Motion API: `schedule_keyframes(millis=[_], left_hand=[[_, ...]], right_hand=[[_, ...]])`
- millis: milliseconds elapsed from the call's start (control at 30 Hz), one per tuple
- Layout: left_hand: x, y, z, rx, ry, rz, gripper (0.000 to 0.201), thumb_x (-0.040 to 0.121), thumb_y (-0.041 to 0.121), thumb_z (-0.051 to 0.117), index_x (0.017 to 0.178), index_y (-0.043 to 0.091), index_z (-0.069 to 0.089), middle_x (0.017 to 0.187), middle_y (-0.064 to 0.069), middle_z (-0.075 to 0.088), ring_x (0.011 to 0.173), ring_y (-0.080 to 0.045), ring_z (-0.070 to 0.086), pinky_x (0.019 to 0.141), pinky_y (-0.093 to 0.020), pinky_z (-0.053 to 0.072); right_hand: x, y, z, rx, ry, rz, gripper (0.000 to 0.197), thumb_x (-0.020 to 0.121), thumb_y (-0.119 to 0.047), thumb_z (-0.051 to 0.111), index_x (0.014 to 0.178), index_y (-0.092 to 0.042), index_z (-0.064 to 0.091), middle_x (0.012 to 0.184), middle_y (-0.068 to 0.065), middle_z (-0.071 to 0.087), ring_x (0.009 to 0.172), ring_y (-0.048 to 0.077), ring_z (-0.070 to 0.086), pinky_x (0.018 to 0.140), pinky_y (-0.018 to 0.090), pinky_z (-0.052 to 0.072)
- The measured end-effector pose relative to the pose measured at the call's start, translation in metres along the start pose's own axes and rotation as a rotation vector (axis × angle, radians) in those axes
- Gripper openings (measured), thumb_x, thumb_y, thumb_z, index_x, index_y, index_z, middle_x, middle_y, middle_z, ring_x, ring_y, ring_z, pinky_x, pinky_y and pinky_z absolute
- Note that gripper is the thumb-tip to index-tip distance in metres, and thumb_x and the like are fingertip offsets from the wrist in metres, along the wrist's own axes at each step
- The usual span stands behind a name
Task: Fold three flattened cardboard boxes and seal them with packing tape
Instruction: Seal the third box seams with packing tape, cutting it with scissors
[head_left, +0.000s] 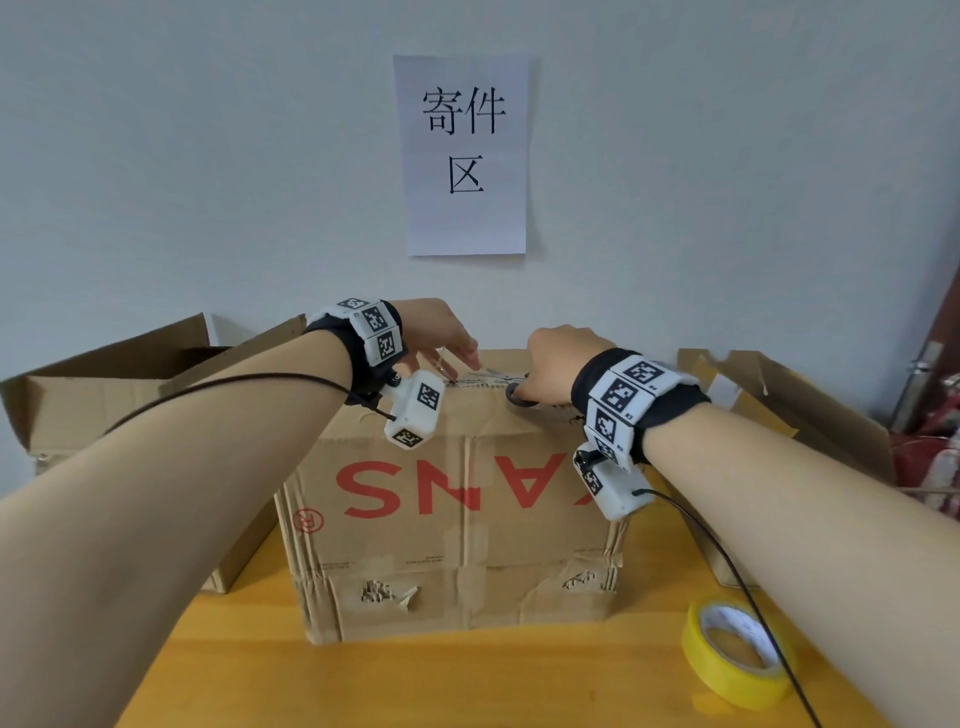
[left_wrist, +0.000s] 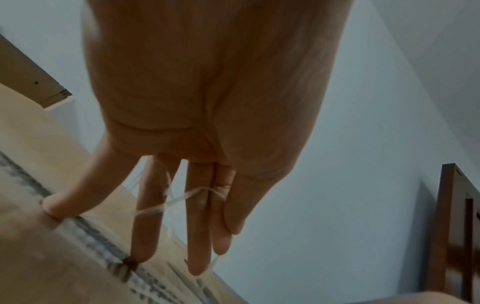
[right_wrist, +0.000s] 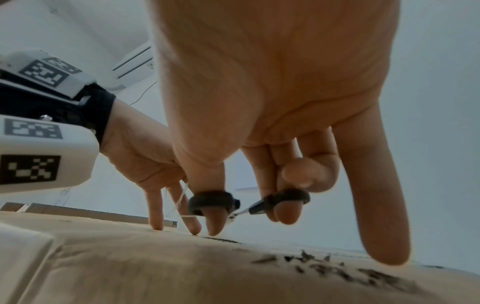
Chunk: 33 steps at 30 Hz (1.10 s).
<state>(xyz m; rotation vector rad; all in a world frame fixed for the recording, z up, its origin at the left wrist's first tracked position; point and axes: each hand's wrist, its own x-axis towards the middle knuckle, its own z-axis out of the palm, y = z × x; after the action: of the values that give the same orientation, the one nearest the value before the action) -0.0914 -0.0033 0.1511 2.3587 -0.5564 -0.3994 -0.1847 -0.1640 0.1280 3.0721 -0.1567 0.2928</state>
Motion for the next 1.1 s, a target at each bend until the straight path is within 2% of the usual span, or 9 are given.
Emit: schedule_keyframes(millis=[67,167,333,567,733,867,933,1000,1100], left_hand=[[0.001,0.0,0.0,0.005,-0.001,0.006,0.023,0.1,0.02,0.056,0.09,0.009,0.074,0.108,0.007,0.076,0.098,-0.021,0.074,0.085,-0.046,0.057],[0.002,0.0,0.001,0.004,-0.01,0.017,0.023,0.101,0.018,0.055,0.089,0.008,0.073,0.115,0.003,0.072,0.098,-0.022,0.074,0.077,-0.044,0.057],[0.001,0.0,0.003,0.003,-0.036,0.034,0.017,0.097,0.015,0.06,0.085,0.01,0.071,0.12,0.002,0.07,0.1,-0.022,0.073,0.075,-0.044,0.057],[-0.003,0.001,0.005,-0.016,-0.031,0.024,0.011,0.096,0.013,0.061,0.087,0.01,0.068,0.108,0.004,0.076,0.098,-0.02,0.074,0.066,-0.036,0.055],[-0.005,0.003,0.008,0.045,-0.029,0.032,0.01,0.095,0.016,0.062,0.087,0.014,0.066,0.098,0.011,0.077,0.095,-0.015,0.075,0.083,-0.046,0.052],[-0.008,0.005,0.009,0.029,-0.028,0.026,0.013,0.095,0.015,0.062,0.083,0.014,0.065,0.1,0.009,0.077,0.097,-0.017,0.074,0.065,-0.032,0.048],[-0.01,0.005,0.01,0.04,-0.027,0.031,0.014,0.096,0.016,0.061,0.082,0.015,0.064,0.103,0.009,0.077,0.097,-0.015,0.074,0.062,-0.029,0.047],[-0.01,0.004,0.011,0.053,-0.011,0.038,0.014,0.095,0.016,0.062,0.081,0.016,0.064,0.105,0.009,0.076,0.096,-0.014,0.074,0.063,-0.031,0.048],[-0.007,0.005,0.014,0.076,0.017,0.029,0.009,0.094,0.015,0.063,0.087,0.014,0.066,0.109,0.008,0.074,0.091,-0.013,0.075,0.079,-0.044,0.055]], right_hand=[[0.0,-0.001,-0.001,-0.017,0.005,0.006,0.036,0.088,-0.042,0.069,0.074,-0.014,0.051,0.071,0.001,0.055,0.058,0.018,0.051,0.051,0.026,0.037],[0.001,-0.002,-0.001,-0.026,0.002,0.013,0.036,0.088,-0.043,0.069,0.074,-0.014,0.053,0.071,0.001,0.056,0.059,0.018,0.052,0.051,0.026,0.038],[0.004,-0.003,-0.001,-0.022,-0.006,0.021,0.036,0.088,-0.039,0.071,0.072,-0.012,0.051,0.07,0.002,0.055,0.058,0.018,0.051,0.052,0.026,0.039],[0.007,-0.007,0.001,-0.047,-0.031,0.034,0.036,0.088,-0.039,0.069,0.071,-0.013,0.052,0.068,0.001,0.054,0.057,0.018,0.05,0.053,0.026,0.038],[0.01,-0.007,-0.001,-0.097,0.022,0.038,0.037,0.09,-0.037,0.07,0.071,-0.013,0.049,0.069,0.002,0.056,0.056,0.018,0.05,0.051,0.026,0.037],[0.009,-0.01,0.0,-0.072,-0.023,0.032,0.036,0.088,-0.04,0.069,0.071,-0.013,0.052,0.066,0.0,0.054,0.055,0.018,0.05,0.051,0.025,0.036],[0.01,-0.011,0.001,-0.068,-0.018,0.039,0.037,0.089,-0.04,0.069,0.07,-0.013,0.051,0.066,0.001,0.055,0.055,0.018,0.05,0.051,0.025,0.036],[0.012,-0.011,0.001,-0.087,0.015,0.042,0.038,0.091,-0.037,0.069,0.071,-0.013,0.049,0.068,0.002,0.054,0.056,0.018,0.049,0.05,0.026,0.035],[0.013,-0.011,-0.001,-0.106,0.038,0.042,0.04,0.093,-0.038,0.069,0.071,-0.012,0.047,0.069,0.003,0.054,0.056,0.018,0.049,0.051,0.027,0.035]])
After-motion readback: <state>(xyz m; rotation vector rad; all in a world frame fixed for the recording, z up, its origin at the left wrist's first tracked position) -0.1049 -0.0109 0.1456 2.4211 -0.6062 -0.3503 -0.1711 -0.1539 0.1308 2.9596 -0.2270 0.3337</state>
